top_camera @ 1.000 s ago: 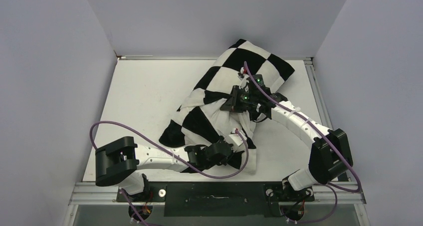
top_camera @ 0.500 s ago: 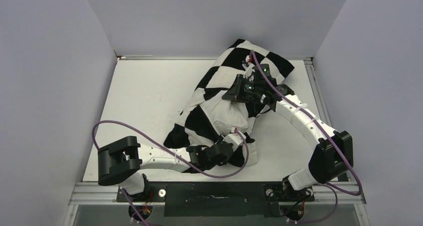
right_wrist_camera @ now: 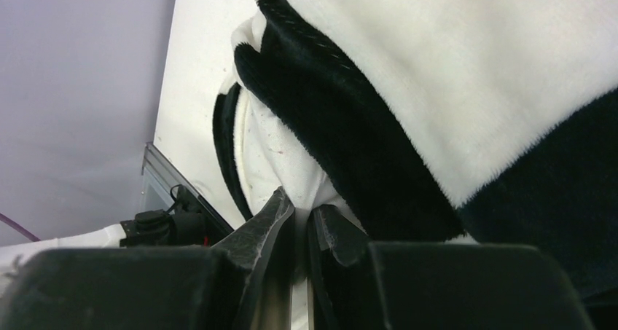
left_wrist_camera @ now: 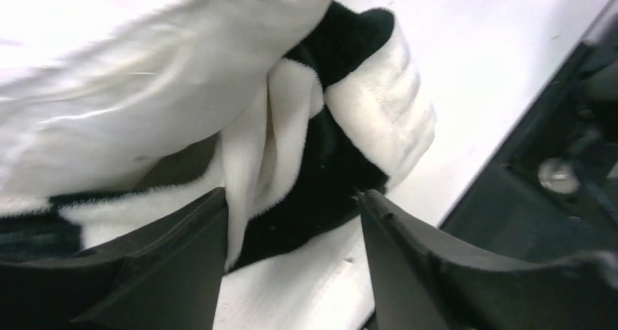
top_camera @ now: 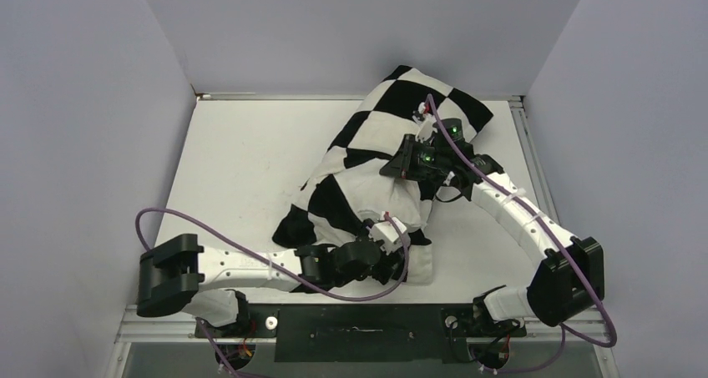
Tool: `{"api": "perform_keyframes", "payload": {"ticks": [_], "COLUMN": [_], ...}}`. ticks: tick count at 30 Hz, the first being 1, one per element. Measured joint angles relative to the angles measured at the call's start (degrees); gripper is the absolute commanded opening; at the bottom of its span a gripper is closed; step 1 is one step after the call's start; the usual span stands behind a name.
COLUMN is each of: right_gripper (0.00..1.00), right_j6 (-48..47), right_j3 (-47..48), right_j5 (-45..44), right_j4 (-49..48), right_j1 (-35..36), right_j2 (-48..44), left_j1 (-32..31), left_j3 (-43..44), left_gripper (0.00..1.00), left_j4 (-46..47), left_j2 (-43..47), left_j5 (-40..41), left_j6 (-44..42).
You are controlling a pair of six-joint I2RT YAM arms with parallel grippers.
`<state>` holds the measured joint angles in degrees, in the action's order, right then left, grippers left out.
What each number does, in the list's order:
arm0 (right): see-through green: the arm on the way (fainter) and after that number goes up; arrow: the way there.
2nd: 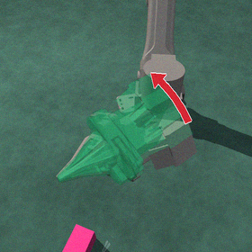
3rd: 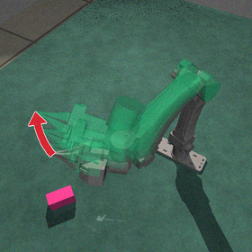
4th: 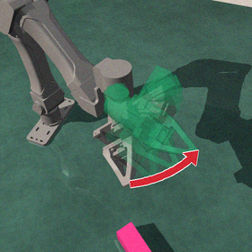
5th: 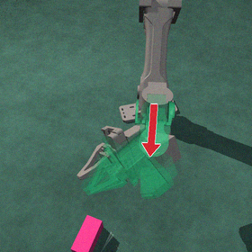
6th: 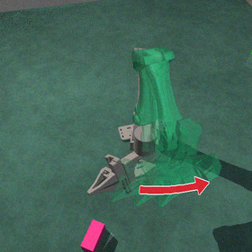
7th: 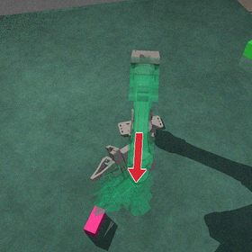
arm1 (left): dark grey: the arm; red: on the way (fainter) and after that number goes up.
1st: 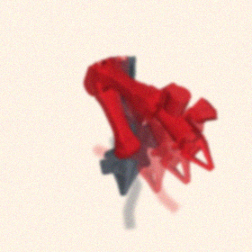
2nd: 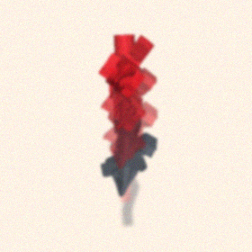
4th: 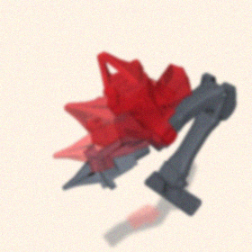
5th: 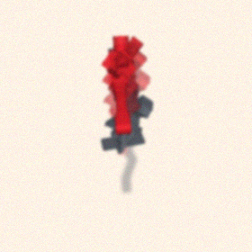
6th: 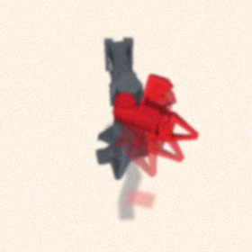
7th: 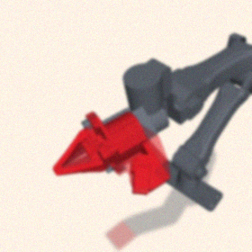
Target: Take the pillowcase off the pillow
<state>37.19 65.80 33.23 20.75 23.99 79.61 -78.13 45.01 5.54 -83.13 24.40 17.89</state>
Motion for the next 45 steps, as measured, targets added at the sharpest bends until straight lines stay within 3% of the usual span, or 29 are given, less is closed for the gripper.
{"api": "perform_keyframes", "payload": {"ticks": [8, 14, 21, 26, 29, 36, 40, 45], "right_gripper": [0.08, 0.08, 0.08, 0.07, 0.07, 0.10, 0.20, 0.38], "right_j6": [-5.11, -8.24, -9.99, -10.54, -10.88, -12.07, -13.49, -16.28], "right_j3": [-7.48, -10.67, -11.58, -12.37, -12.70, -13.11, -13.07, -9.35], "right_j5": [-2.49, -4.37, -5.27, -5.95, -6.51, -7.96, -8.76, -13.81], "right_j4": [-0.28, 0.85, 1.01, 0.94, 0.94, 1.57, 3.41, 8.48], "right_j1": [-0.46, -0.44, -0.28, 0.15, 0.50, 0.85, 1.38, 6.12], "right_j2": [-6.10, -8.13, -8.98, -8.98, -8.98, -9.01, -9.14, -9.57], "left_j1": [1.33, 12.83, 26.29, 30.53, 31.43, 32.39, 32.89, 33.29], "left_j3": [-1.09, -1.95, -3.63, -3.61, -3.61, -6.01, -9.66, -12.81], "left_gripper": [0.89, 0.94, 0.94, 0.90, 0.83, 0.38, 0.15, 0.00], "left_j4": [-3.65, -9.27, -13.90, -13.53, -13.07, -10.45, -8.70, -6.32], "left_j2": [15.74, 24.57, 23.87, 19.34, 16.33, 14.40, 15.65, 17.11], "left_j5": [-1.31, -0.76, -2.27, -4.57, -5.77, -7.52, -8.39, -9.53], "left_j6": [4.83, 14.45, 23.34, 24.98, 25.40, 27.04, 27.98, 28.24]}}
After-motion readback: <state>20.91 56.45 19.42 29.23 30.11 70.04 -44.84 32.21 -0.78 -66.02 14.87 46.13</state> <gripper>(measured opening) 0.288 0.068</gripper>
